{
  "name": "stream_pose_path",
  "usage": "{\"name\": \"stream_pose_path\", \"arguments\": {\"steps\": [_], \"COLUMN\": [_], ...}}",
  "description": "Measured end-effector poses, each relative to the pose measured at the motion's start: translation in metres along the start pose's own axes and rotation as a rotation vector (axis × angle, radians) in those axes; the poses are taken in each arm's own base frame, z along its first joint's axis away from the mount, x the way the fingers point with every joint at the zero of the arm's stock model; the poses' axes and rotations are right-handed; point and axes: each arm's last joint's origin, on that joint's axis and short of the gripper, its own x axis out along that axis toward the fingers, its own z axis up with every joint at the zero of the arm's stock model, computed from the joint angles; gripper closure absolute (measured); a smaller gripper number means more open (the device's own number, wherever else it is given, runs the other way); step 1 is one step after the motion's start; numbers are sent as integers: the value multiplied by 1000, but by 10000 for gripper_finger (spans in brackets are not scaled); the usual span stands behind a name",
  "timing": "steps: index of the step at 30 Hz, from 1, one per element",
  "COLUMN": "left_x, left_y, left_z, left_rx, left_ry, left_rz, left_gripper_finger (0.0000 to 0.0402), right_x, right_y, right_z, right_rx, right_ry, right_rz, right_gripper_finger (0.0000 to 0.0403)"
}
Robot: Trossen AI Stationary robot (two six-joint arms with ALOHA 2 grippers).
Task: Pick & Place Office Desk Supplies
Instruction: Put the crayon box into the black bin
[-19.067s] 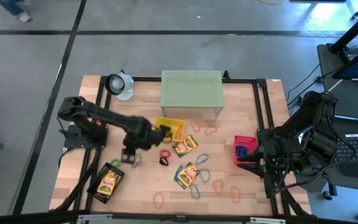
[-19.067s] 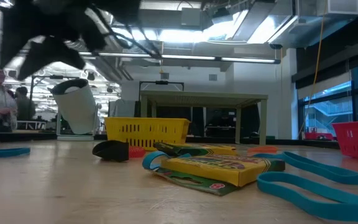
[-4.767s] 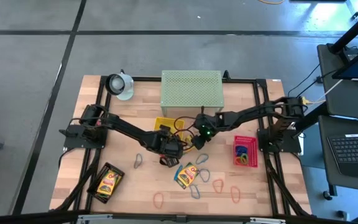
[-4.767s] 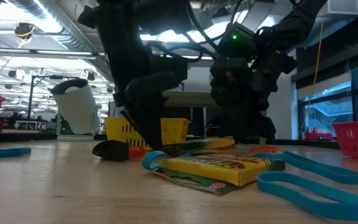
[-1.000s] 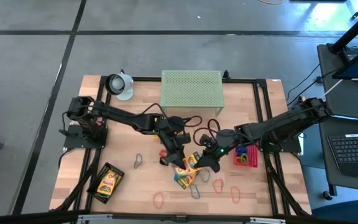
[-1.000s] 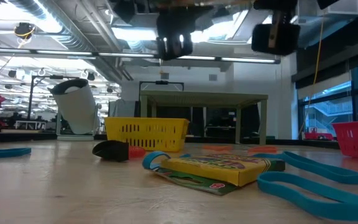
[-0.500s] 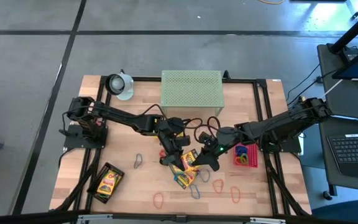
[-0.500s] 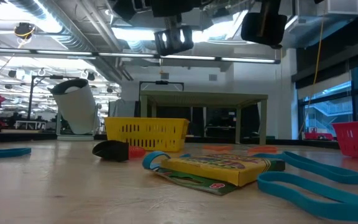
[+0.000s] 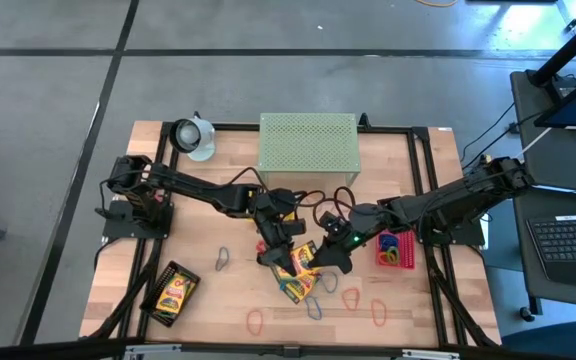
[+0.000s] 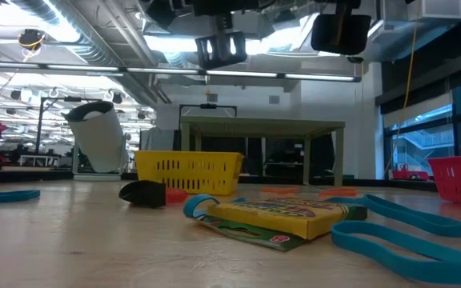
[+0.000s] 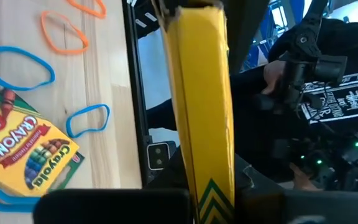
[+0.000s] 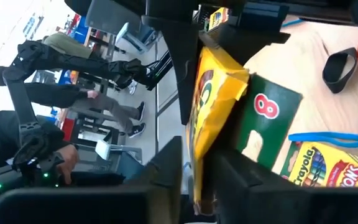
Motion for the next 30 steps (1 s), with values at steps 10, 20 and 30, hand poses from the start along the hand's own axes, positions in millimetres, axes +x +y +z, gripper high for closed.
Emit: {"name": "stream_pose_path", "arguments": {"steps": [10,20,30], "left_x": [1,-15,-54], "left_y": [-1,-28,-93], "left_z": [-1,-17,-94], "left_rx": [-63,-83,-299], "left_ry": [20,34,-53], "left_rz": [-19,108,555], "left_gripper_finger": [384,384,385], "right_x": [-6,-57,-94], "right_y": [5,26,36], "right_z": [-2,-13,-27], "right_rx": [60,10,-29], "right_ry": [27,-84,-142], "right_rz": [14,-134,-218], "right_gripper_finger": [217,234,252]}}
